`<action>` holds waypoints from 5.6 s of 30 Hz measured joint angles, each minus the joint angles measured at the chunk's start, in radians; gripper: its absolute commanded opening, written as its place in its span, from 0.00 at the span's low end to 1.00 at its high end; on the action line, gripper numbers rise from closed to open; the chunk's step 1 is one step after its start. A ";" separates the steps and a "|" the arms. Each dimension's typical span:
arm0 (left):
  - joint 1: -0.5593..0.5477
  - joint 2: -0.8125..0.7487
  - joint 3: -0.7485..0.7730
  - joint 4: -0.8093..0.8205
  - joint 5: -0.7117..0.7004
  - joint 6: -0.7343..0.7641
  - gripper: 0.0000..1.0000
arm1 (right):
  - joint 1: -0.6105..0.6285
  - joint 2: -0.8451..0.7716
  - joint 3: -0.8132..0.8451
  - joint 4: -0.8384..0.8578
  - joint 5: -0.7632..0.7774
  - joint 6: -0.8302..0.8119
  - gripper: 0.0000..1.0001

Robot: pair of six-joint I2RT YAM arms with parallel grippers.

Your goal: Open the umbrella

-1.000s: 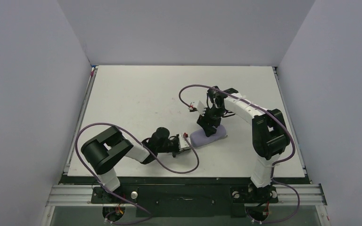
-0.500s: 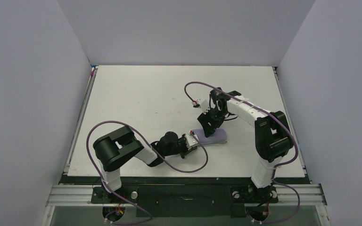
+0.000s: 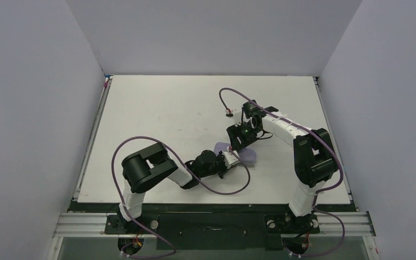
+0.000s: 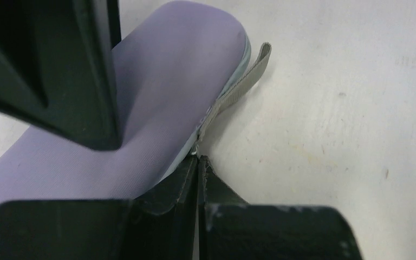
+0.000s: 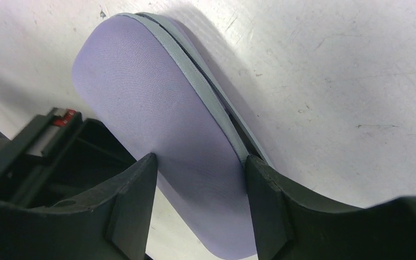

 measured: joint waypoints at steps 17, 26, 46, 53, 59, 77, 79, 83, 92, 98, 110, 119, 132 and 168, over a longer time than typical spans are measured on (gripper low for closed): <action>0.115 -0.294 -0.142 -0.196 0.081 -0.077 0.63 | -0.060 -0.024 -0.033 0.030 -0.092 0.074 0.71; 0.287 -0.394 -0.149 -0.320 0.089 -0.290 0.71 | -0.063 -0.029 -0.013 -0.047 -0.213 0.038 0.51; 0.441 -0.563 -0.137 -0.478 0.072 -0.546 0.87 | 0.092 -0.077 -0.008 -0.140 -0.385 -0.082 0.44; 0.437 -0.491 -0.073 -0.533 0.070 -0.566 0.85 | 0.154 -0.077 -0.006 -0.145 -0.385 -0.130 0.53; 0.417 -0.466 -0.108 -0.541 0.117 -0.573 0.79 | 0.167 -0.115 -0.018 -0.149 -0.386 -0.151 0.66; 0.409 -0.526 -0.236 -0.531 0.175 -0.493 0.68 | 0.211 -0.238 -0.108 0.050 0.064 -0.064 0.68; 0.413 -0.543 -0.253 -0.533 0.175 -0.492 0.66 | 0.255 -0.238 -0.135 0.076 0.133 -0.070 0.68; 0.425 -0.568 -0.275 -0.541 0.175 -0.494 0.66 | 0.329 -0.231 -0.169 0.114 0.246 -0.077 0.67; 0.482 -0.616 -0.283 -0.564 0.175 -0.502 0.70 | 0.362 -0.197 -0.230 0.227 0.443 -0.084 0.37; 0.510 -0.640 -0.283 -0.578 0.175 -0.502 0.86 | 0.338 -0.182 -0.233 0.254 0.523 -0.093 0.00; 0.597 -0.702 -0.208 -0.608 0.154 -0.381 0.97 | -0.065 -0.154 -0.194 0.227 0.517 -0.165 0.00; 0.696 -0.701 -0.116 -0.649 0.149 -0.276 0.97 | -0.369 -0.019 0.030 0.095 0.472 -0.251 0.00; 0.761 -0.673 0.015 -0.720 0.124 -0.170 0.97 | -0.488 -0.016 0.375 -0.063 0.349 -0.293 0.00; 0.483 -0.580 0.394 -0.696 0.381 -0.663 0.73 | 0.080 -0.397 0.258 0.638 0.304 0.752 0.00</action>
